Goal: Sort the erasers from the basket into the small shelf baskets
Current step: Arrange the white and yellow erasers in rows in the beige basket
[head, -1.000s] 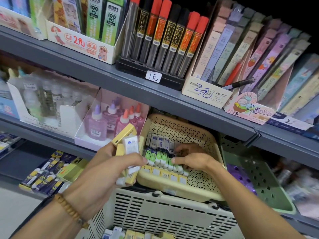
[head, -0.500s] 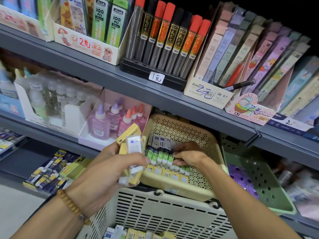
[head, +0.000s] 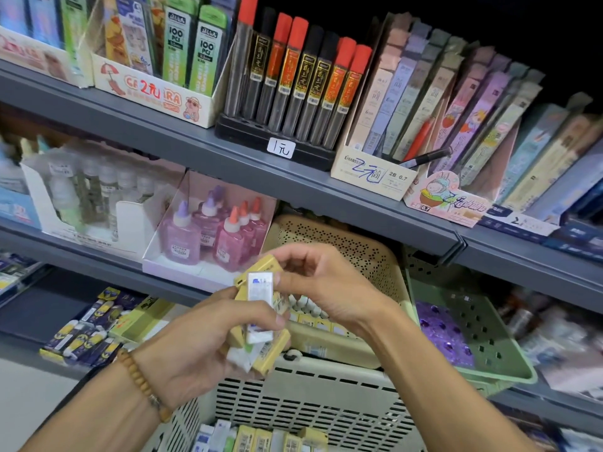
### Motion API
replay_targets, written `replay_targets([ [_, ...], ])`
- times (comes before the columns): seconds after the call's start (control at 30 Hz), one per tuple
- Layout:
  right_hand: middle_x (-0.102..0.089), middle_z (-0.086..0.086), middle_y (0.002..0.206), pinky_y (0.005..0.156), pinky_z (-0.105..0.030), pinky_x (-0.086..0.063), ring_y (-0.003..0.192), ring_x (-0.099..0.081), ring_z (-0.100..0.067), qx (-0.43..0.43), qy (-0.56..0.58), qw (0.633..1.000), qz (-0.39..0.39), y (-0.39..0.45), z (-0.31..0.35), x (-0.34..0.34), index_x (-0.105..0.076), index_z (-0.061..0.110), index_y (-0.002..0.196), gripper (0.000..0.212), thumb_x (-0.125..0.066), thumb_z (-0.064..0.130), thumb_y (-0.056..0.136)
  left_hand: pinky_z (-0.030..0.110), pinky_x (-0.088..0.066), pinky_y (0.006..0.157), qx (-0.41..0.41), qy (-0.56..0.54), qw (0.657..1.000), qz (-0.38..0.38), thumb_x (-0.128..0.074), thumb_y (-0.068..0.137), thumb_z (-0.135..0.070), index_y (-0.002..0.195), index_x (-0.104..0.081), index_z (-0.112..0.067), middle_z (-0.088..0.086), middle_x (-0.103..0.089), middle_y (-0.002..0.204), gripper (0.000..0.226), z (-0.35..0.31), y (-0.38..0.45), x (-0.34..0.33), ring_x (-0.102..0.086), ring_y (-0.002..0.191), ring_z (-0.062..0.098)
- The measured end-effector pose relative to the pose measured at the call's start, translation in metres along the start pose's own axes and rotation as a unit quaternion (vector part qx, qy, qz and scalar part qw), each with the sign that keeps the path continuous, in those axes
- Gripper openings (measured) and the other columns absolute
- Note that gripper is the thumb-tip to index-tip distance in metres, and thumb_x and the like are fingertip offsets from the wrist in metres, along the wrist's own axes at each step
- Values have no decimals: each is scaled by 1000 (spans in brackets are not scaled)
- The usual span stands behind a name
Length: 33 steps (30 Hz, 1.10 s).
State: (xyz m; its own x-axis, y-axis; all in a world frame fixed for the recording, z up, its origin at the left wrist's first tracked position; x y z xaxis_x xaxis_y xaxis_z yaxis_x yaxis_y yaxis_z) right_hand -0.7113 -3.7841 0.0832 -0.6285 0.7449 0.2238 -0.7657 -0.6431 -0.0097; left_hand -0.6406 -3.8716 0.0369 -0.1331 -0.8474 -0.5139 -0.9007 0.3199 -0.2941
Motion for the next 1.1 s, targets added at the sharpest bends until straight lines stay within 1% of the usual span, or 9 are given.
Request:
replay_targets([
  [0.23,-69,-5,75,54,-19,-50,59,-60,-8,-112,-26,973,-199,-10,-36,63,-64,3,105,16,-67,4,90,37,-52,62,5,-15,1000,-18,-82,39,-12,101,-66,4,27,-69,104,66,1,-1,9,-65,88,36],
  [0.33,-68,-7,68,54,-19,-54,55,-65,-10,-224,-94,961,-133,-15,-68,69,-62,0,96,8,-66,2,90,37,-53,60,-20,-29,999,-33,-79,41,-6,106,-67,2,26,-70,103,66,-8,-3,13,-68,82,35],
  [0.47,-66,-4,68,61,-23,-58,57,-67,-8,-278,-185,941,-64,-3,-91,57,-62,9,87,8,-62,6,94,46,-48,75,-32,-48,997,-44,-79,43,0,108,-67,-2,28,-68,108,66,-12,-4,14,-63,90,37],
  [0.6,-68,-4,73,72,-33,-61,64,-69,-13,-271,-242,930,-54,11,-97,49,-65,14,83,12,-64,7,93,52,-42,93,-55,13,997,-57,-58,43,8,94,-70,-7,24,-67,91,54,-23,3,11,-58,105,46],
  [0.67,-67,3,74,64,-25,-60,61,-68,-9,-274,-262,924,-54,12,-99,49,-69,14,82,11,-68,6,90,56,-36,105,-71,26,996,-54,-52,47,3,98,-69,-11,21,-66,86,55,-27,1,10,-57,111,49],
  [0.77,-64,12,74,53,-16,-51,54,-62,0,-265,-317,910,-41,8,-94,47,-72,14,81,9,-72,7,86,52,-48,86,-46,-25,996,-68,-66,33,9,97,-76,-12,21,-71,92,68,-18,0,14,-67,89,39],
  [0.83,-67,6,74,56,-21,-56,57,-67,-7,-229,-322,917,-64,6,-81,46,-72,8,85,8,-66,7,91,43,-52,70,-42,-58,996,-56,-71,43,-8,86,-79,-19,19,-72,92,45,-13,-4,11,-71,75,33],
  [0.97,-65,-13,68,46,-28,-46,51,-63,-17,-101,-169,970,-142,0,-33,41,-68,2,83,32,-59,29,97,42,-51,68,-47,-69,994,-68,-72,44,-13,90,-78,-24,18,-71,94,47,-10,-1,12,-70,78,33],
  [1.1,-65,3,61,42,-17,-41,50,-59,-9,-72,-91,991,-69,-3,-4,9,-71,8,83,24,-75,31,86,42,-50,70,-63,-67,993,-67,-73,45,-13,91,-77,-25,16,-70,89,48,-15,-1,9,-68,70,29],
])
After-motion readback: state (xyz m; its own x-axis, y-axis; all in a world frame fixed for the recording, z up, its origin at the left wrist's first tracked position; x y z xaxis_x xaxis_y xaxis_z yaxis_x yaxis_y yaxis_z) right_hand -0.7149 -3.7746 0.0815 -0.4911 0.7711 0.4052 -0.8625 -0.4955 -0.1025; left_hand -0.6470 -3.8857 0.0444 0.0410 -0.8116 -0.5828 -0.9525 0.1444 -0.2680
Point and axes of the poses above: each hand's wrist, its own y-axis towards the middle knuckle, its own x-axis out of the back of the hand, z = x × y, the point moved 7 cm from there along y, towards the middle knuckle
